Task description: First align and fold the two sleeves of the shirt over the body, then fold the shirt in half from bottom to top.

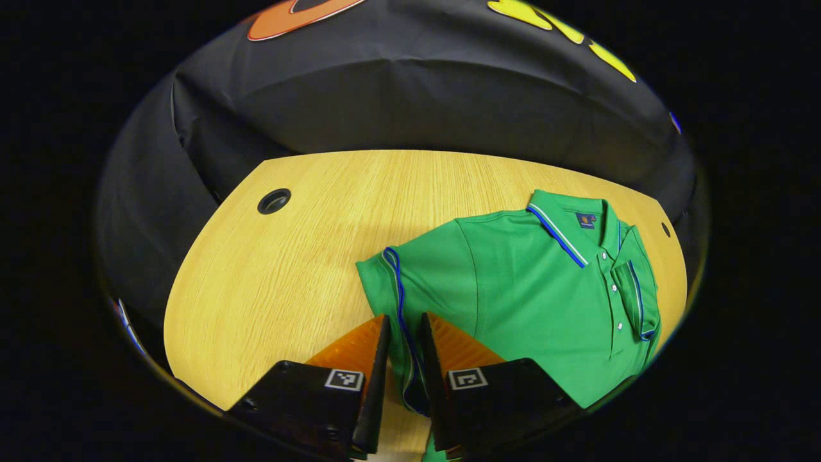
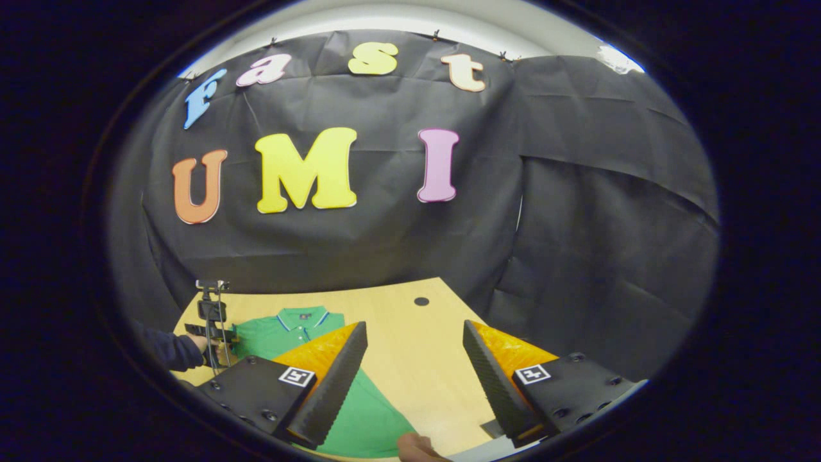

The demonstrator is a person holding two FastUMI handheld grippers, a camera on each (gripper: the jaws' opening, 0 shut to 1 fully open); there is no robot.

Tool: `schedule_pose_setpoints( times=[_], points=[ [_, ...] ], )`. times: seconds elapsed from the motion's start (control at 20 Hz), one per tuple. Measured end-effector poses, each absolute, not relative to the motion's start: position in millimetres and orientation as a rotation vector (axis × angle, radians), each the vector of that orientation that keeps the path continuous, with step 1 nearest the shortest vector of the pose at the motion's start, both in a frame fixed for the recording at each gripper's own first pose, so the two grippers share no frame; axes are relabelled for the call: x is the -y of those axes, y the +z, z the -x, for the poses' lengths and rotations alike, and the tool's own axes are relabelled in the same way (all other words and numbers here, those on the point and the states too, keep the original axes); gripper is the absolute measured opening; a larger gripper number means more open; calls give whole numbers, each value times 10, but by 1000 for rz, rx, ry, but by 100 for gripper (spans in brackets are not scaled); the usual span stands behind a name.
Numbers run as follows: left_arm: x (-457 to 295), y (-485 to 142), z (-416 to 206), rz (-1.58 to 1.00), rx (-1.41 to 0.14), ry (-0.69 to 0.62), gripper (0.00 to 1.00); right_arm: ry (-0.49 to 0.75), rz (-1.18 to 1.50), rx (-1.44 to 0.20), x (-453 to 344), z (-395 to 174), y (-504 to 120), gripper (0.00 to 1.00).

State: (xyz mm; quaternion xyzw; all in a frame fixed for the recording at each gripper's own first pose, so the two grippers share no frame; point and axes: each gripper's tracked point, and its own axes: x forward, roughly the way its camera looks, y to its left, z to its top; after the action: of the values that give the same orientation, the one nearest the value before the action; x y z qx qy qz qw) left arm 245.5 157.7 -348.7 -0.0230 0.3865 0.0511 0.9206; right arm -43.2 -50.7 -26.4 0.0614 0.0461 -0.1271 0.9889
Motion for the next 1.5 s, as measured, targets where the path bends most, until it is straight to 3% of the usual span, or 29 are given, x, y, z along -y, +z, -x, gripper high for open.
schedule_pose_setpoints(
  times=[0.05, 0.15, 0.2, 0.35, 0.45, 0.5, 1.0, 1.05, 1.15, 1.2, 1.25, 1.5],
  points=[
    [-1571, -3484, -2455, 38, -800, 96, 25, -255, -109, -93, 530, 411, -260, 93],
    [-1570, -3484, -2441, 23, -814, 95, 18, -250, -97, -97, 560, 397, -258, 92],
    [-1571, -3486, -2431, 15, -823, 102, 14, -243, -102, -98, 547, 392, -246, 97],
    [-1560, -3476, -2400, -7, -841, 119, 9, -227, -87, -113, 536, 336, -299, 97],
    [-1549, -3440, -2404, -11, -835, 122, 8, -211, -86, -121, 494, 319, -326, 93],
    [-1536, -3398, -2419, -18, -824, 117, 8, -207, -79, -122, 492, 312, -325, 97],
    [-1291, -2986, -2497, -93, -743, 73, 8, -173, -94, -151, 481, 154, -398, 97],
    [-1230, -2968, -2515, -103, -738, 66, 8, -168, -91, -155, 478, 141, -415, 93],
    [-1109, -2956, -2538, -122, -735, 55, 3, -165, -87, -165, 492, 125, -438, 97],
    [-1039, -2964, -2553, -134, -736, 45, 8, -164, -86, -167, 505, 119, -445, 92],
    [-945, -2973, -2560, -144, -739, 31, 8, -166, -83, -172, 521, 118, -468, 97],
    [-485, -3048, -2624, -207, -749, -34, 8, -187, -93, -207, 664, 128, -585, 97]
  ],
)
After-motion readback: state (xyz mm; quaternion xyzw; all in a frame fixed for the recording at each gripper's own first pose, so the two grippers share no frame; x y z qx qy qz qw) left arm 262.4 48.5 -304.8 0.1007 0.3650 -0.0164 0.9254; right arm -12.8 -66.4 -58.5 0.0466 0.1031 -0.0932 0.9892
